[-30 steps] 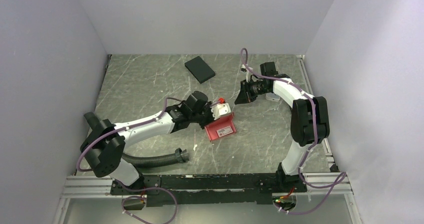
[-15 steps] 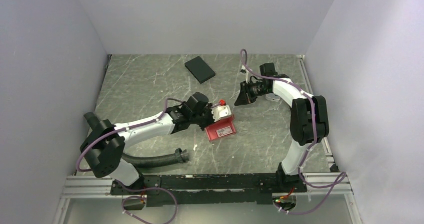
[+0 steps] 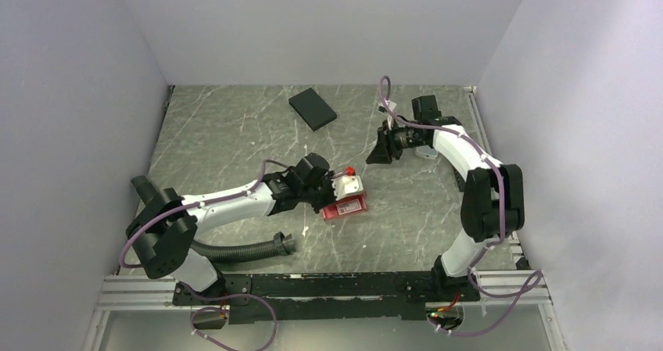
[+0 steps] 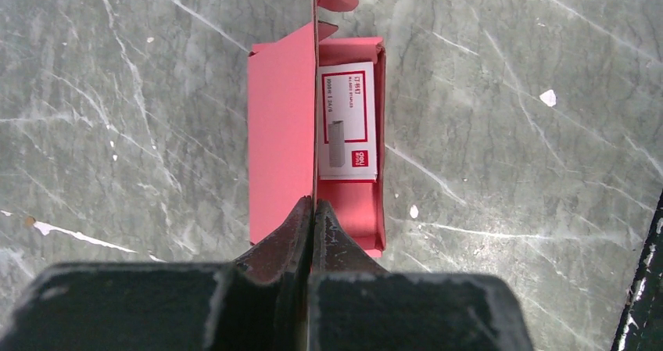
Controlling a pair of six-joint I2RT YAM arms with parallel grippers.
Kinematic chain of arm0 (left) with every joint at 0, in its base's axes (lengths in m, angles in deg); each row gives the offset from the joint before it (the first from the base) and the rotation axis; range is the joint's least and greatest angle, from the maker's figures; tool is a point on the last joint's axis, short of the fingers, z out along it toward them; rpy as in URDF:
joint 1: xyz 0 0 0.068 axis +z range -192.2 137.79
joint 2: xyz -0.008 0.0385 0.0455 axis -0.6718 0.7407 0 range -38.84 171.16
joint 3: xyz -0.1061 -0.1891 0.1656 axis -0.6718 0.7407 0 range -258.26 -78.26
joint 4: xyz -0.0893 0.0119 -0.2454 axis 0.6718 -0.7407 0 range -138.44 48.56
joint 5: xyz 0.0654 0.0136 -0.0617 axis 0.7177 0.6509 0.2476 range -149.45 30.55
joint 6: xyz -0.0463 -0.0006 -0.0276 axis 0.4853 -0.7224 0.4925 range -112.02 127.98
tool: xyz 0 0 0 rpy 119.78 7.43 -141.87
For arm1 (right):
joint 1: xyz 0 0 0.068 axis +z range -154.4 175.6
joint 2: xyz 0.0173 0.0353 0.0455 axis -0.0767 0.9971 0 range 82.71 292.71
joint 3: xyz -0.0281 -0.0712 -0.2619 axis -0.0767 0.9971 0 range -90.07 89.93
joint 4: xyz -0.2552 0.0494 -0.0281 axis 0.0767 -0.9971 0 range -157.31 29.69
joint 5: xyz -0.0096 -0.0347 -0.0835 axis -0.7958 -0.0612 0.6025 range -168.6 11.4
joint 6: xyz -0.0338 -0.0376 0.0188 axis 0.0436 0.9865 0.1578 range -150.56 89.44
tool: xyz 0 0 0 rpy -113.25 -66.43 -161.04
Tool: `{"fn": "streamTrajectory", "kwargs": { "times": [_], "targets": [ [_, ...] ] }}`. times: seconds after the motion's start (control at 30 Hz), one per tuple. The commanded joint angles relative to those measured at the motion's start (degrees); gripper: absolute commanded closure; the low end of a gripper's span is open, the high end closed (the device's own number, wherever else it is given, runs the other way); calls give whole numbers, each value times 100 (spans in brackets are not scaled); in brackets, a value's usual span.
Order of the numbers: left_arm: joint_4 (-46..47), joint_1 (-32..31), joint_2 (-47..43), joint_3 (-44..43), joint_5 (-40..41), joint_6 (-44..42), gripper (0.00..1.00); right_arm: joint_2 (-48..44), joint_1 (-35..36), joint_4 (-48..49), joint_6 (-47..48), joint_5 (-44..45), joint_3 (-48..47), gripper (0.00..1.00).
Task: Fold the paper box
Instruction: Close the paper box at the center of the board.
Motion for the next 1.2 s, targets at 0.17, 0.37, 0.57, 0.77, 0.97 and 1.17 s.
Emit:
{"fn": "streamTrajectory", "kwargs": {
  "times": [0.17, 0.37, 0.57, 0.77, 0.97, 1.17],
  "targets": [
    [-6, -37, -30, 202, 120, 160, 94, -2158, -12, 68, 4036, -1370, 1588, 28],
    [-23, -44, 60, 145, 105, 182, 93, -2516, 227, -666, 5964, -1066, 1969, 18],
    [-7, -44, 59, 149, 115, 226, 92, -2545, 870, 236, 5683, -389, 2402, 21],
    [30, -50, 3, 196, 146, 275, 90, -2326, 1217, 591, 5348, -176, 2475, 28],
    [-27, -52, -133, 268, 171, 221, 90, -2229, 1282, 592, 4975, -234, 2300, 31],
    [-82, -41, -226, 237, 179, 170, 90, -2101, 1345, 628, 4773, -156, 2237, 36]
  ]
}}
